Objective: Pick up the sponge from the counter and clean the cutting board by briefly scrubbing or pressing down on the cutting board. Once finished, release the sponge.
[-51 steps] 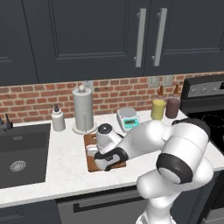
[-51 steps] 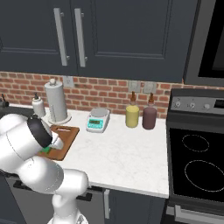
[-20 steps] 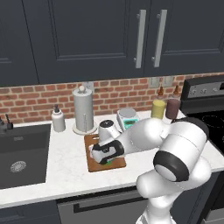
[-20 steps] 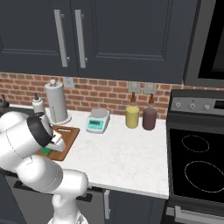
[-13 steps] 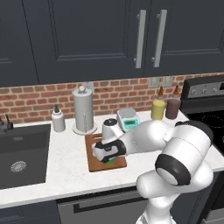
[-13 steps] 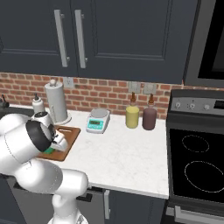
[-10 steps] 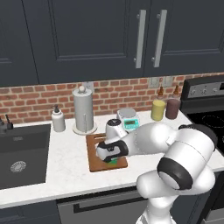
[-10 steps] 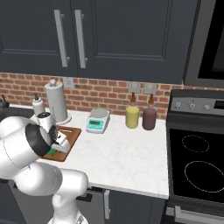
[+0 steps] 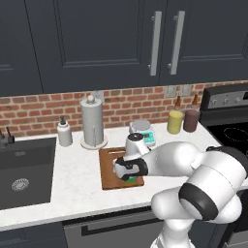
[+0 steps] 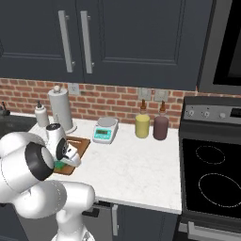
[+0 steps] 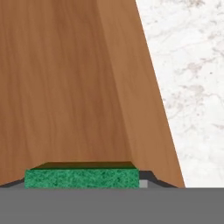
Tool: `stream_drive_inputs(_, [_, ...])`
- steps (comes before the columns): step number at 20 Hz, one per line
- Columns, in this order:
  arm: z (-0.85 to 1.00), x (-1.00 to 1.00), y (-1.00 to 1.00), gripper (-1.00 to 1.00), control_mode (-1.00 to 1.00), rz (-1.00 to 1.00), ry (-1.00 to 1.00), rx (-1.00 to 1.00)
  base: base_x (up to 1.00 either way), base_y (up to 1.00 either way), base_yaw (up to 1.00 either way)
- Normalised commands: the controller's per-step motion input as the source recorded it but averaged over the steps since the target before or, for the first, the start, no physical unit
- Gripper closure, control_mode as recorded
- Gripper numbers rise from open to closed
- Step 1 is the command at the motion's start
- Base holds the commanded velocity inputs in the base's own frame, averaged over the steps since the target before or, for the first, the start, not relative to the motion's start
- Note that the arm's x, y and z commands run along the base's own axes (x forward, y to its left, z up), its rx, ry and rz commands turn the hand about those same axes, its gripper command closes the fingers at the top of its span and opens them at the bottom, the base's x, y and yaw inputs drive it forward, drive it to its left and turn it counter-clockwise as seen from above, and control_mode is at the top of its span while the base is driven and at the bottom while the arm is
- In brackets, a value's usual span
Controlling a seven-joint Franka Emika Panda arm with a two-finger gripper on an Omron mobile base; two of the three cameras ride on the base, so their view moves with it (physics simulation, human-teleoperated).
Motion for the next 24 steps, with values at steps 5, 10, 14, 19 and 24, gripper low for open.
stream_drive_inputs(5, [-0.67,-0.63,-0.98,1.0,-1.0,-0.04,-0.01,0.0,0.0,0.0,0.0])
stream_drive_inputs(10, [-0.71,-0.54,-0.82,1.0,-1.0,-0.04,0.0,0.0,0.0,0.0,0.0])
stream_drive_inputs(14, [-0.9,-0.11,-0.5,1.0,-1.0,-0.06,0.0,0.0,0.0,0.0,0.0])
stream_drive_inputs(19, [-0.93,0.06,-0.18,1.0,-1.0,-0.02,-0.08,0.0,0.0,0.0,0.0])
stream_drive_inputs(24, [-0.63,0.14,-0.11,1.0,-1.0,0.0,-0.25,0.0,0.0,0.0,0.0])
